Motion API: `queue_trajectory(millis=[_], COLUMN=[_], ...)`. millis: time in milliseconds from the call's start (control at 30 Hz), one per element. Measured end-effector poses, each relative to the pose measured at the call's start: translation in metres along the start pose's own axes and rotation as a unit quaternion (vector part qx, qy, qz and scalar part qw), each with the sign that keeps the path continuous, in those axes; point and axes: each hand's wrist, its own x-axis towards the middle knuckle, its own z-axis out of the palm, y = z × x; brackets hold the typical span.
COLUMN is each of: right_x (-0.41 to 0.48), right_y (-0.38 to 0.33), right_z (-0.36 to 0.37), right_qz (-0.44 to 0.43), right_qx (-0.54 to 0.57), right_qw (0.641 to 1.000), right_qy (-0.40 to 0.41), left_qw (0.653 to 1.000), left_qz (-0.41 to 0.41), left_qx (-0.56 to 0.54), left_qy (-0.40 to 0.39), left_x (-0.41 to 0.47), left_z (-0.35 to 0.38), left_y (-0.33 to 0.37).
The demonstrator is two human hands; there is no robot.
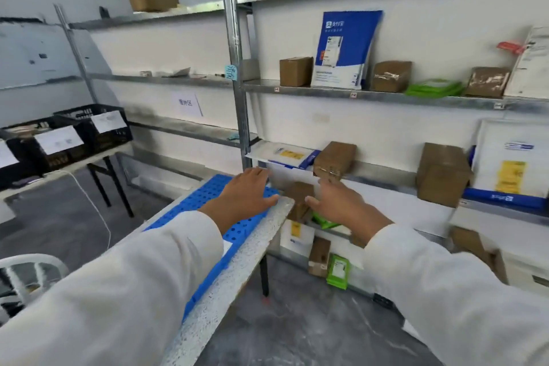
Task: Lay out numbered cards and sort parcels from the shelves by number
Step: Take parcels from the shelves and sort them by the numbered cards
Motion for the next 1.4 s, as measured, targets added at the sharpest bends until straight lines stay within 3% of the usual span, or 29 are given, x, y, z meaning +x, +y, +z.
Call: queue_trajectory(millis=[300, 567, 900, 1400], right_x=[-0.013, 0.035, 0.148, 0.274], right_y=[0.104, 0.149, 0.153, 0.131], right_z=[0.007, 0.048, 0.067, 0.095], right_qz=[0.111, 0.114, 0.056, -0.046], right_qx=[-0.004, 0.021, -0.031, 0.015], right_qw=[0.994, 0.991, 0.989, 0.984], right_qy=[-0.018, -0.070, -0.136, -0.170], left_qw=[0.994, 0.992, 0.994, 0.994], left_qz=[0.080, 0.087, 0.024, -0.071], left_qx=[-0.061, -0.059, -0.073, -0.041], left_qy=[-0.031, -0.065, -0.081, -0.079], left_x=[0.053, 0.118, 0.213, 0.286], left_z=[0.064, 0.122, 0.161, 0.164], left_y=[0.082, 0.090, 0.061, -0.003])
